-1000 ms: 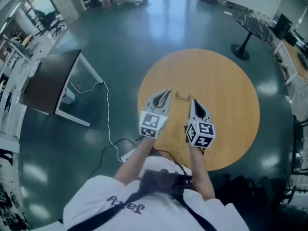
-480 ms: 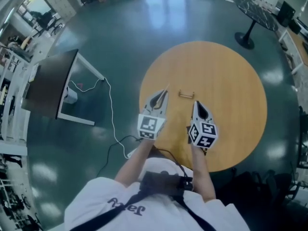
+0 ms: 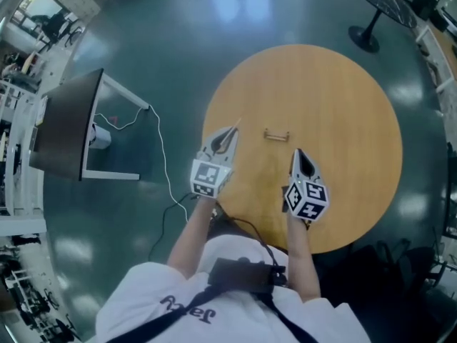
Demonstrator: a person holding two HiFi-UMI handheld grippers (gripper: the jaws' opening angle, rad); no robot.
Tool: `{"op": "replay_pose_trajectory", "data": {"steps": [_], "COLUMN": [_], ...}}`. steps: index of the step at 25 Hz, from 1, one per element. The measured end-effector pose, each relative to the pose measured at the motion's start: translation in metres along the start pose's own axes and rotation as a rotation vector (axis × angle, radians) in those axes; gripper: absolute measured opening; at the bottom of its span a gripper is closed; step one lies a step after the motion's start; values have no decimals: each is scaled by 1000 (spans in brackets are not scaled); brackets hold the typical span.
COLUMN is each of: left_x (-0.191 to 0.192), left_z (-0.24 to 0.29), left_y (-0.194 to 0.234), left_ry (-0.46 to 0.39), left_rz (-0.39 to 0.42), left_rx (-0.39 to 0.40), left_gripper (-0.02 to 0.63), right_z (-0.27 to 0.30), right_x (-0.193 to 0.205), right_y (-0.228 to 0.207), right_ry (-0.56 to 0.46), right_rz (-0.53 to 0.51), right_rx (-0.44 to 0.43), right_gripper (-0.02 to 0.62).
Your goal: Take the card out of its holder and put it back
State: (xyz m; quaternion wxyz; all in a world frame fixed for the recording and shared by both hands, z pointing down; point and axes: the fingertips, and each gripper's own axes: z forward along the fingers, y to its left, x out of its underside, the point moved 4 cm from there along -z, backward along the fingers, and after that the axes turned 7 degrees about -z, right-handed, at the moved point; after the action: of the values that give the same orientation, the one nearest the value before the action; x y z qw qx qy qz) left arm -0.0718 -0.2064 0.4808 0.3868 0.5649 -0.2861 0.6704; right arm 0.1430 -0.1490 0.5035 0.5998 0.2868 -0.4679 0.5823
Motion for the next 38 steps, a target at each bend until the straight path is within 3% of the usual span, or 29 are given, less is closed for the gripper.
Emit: {"op": "replay_pose_trajectory", "data": {"steps": [7,12,21,29,38], "left_x": [-3,-6,-7,-13,-9], "left_z": [35,66,124,163,169], "left_y": [38,50,32,15,-32], "left_ry": [41,81,123,133,141], "left_rz": [79,129,169,151,128], "left_rx": [78,199,484,673,865], "left_gripper": [28,28,28,28,28], "right_z": [6,13,10,1,-3], "right_x": [2,11,10,3,13], "right_y": [-16,-24,-33,-33,-49], "right_ry": [14,56,76,81,106], "right_rz": [11,23,54,41,57], "right_rx": [32,49,62,54,94], "right_gripper": [18,18,18,18,18]}}
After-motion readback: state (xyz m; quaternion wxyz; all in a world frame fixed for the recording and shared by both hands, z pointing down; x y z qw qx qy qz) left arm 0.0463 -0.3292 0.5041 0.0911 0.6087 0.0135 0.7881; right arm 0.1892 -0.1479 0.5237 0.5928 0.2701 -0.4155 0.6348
